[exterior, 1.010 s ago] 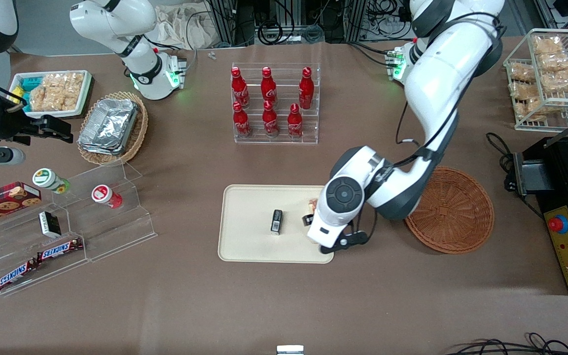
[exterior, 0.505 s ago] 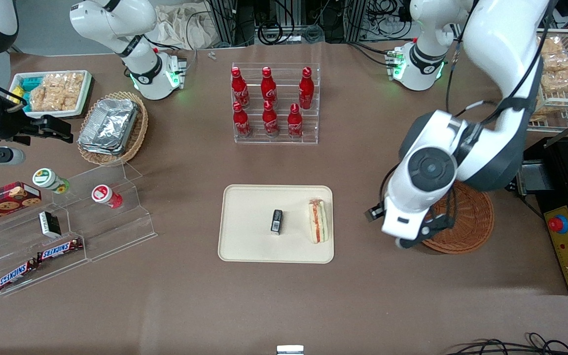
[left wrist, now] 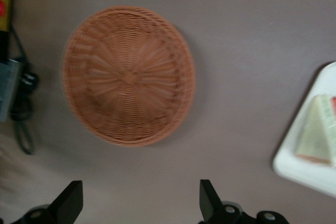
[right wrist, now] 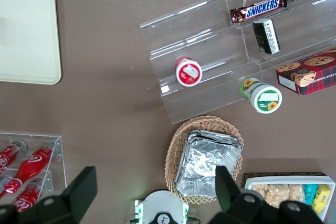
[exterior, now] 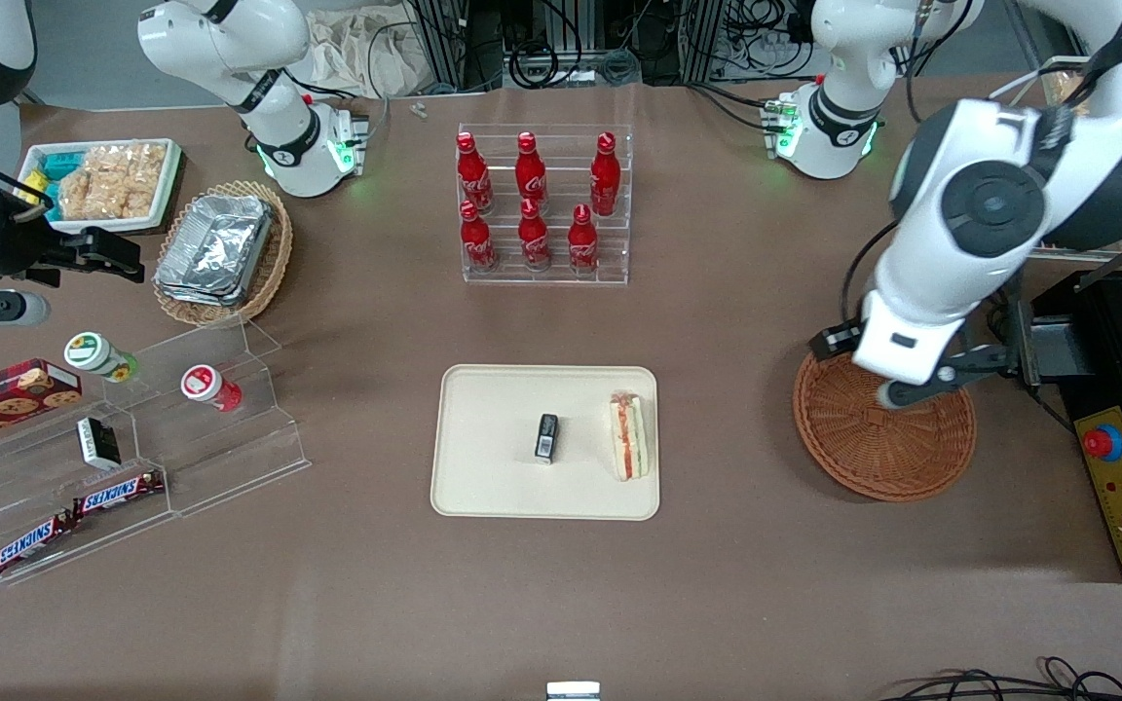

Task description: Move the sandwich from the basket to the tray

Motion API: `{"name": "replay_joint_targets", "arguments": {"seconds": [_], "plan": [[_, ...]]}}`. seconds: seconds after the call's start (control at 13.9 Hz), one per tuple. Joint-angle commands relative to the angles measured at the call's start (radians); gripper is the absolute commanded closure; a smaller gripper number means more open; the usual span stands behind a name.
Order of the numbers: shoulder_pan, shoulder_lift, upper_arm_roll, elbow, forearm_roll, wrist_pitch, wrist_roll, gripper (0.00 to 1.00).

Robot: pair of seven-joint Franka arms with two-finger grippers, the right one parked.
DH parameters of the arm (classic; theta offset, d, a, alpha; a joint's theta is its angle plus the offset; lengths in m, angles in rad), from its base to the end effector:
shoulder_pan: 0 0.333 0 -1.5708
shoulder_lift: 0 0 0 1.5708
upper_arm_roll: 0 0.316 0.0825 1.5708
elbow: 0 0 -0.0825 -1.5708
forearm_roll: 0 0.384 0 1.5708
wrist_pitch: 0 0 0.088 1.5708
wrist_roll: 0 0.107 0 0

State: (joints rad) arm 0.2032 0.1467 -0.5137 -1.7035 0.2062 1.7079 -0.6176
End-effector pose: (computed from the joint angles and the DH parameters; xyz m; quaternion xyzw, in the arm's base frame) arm 0.5712 -0.1476 0.4997 -0.9872 -0.1323 0.0253 0.0853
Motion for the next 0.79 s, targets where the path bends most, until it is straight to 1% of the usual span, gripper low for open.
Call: {"name": "replay_joint_targets", "arguments": {"seconds": [0.0, 0.14, 0.29, 0.43, 0.58, 0.72], "plan": [[0.112, -0.074, -0.006, -0.045, -0.030, -0.031, 0.239, 0.00], [0.183, -0.093, -0.005, -0.039, -0.063, -0.042, 0.346, 0.00], [0.241, -0.099, -0.003, -0.021, -0.068, -0.066, 0.451, 0.00], [0.284, -0.081, -0.003, 0.048, -0.091, -0.099, 0.548, 0.00], [0.294, -0.015, -0.002, 0.149, -0.087, -0.131, 0.558, 0.00], [0.295, 0.010, -0.002, 0.197, -0.086, -0.132, 0.556, 0.00]]}}
